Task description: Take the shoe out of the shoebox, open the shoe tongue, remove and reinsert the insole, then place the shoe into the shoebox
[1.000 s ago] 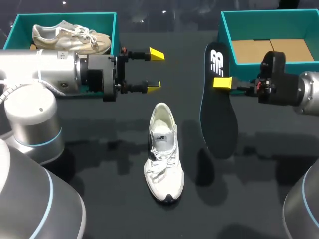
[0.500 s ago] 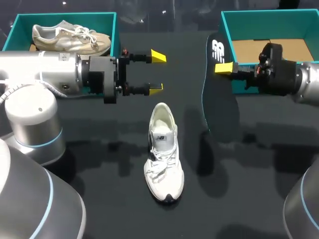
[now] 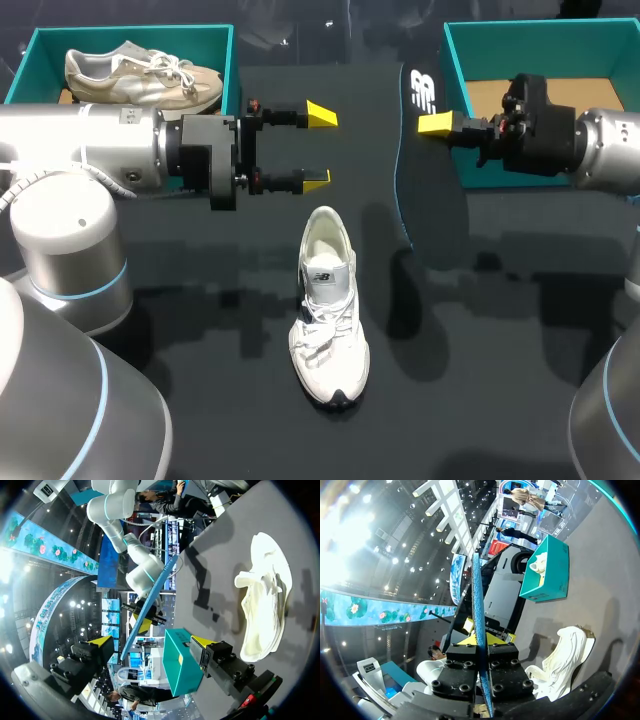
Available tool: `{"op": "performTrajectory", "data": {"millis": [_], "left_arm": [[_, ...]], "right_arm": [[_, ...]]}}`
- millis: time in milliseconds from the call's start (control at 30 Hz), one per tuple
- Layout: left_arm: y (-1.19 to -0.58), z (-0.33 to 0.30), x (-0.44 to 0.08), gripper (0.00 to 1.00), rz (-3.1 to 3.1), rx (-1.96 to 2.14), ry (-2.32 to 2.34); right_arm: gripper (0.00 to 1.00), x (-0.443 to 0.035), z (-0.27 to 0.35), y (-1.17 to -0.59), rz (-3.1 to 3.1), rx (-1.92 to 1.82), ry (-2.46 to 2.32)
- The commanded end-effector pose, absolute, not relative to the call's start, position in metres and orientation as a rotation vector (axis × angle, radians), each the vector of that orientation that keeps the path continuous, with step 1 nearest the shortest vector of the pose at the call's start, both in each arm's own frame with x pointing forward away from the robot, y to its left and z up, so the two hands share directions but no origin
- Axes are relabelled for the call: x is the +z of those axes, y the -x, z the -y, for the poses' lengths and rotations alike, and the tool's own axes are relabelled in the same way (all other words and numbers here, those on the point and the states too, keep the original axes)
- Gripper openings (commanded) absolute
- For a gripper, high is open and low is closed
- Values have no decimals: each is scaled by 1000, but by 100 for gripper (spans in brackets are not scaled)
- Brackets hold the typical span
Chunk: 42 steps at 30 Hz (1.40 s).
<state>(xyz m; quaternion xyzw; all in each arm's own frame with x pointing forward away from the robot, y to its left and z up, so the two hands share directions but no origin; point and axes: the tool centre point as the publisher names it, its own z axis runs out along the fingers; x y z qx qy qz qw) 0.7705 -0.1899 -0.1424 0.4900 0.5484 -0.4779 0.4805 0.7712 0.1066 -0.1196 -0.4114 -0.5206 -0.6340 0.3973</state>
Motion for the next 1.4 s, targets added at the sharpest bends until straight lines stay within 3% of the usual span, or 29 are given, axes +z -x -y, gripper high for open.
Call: {"op": "performTrajectory", "data": {"millis": [33,767,900,1000,1067,1167,1267,1400], "left_arm": [[-767,195,-146,100,-1333,-1165,-1198],[-783,213,-164,98,-1392,-1135,-1141],[-784,216,-165,89,-1394,-1144,-1149],[-783,218,-166,71,-1397,-1150,-1154],[-783,219,-168,67,-1400,-1151,-1156],[-784,221,-169,53,-1403,-1150,-1156],[-786,222,-169,46,-1402,-1147,-1152],[-788,225,-169,45,-1402,-1134,-1144]], "right_arm": [[0,-125,-113,-780,1277,-1532,1093],[0,-157,-156,-826,1155,-1233,1318],[0,-160,-162,-830,1162,-1207,1339],[0,-161,-164,-832,1176,-1203,1346],[0,-162,-165,-833,1186,-1197,1354],[0,-164,-167,-834,1187,-1196,1354],[0,-167,-170,-835,1185,-1193,1356],[0,-170,-174,-836,1185,-1192,1351]]}}
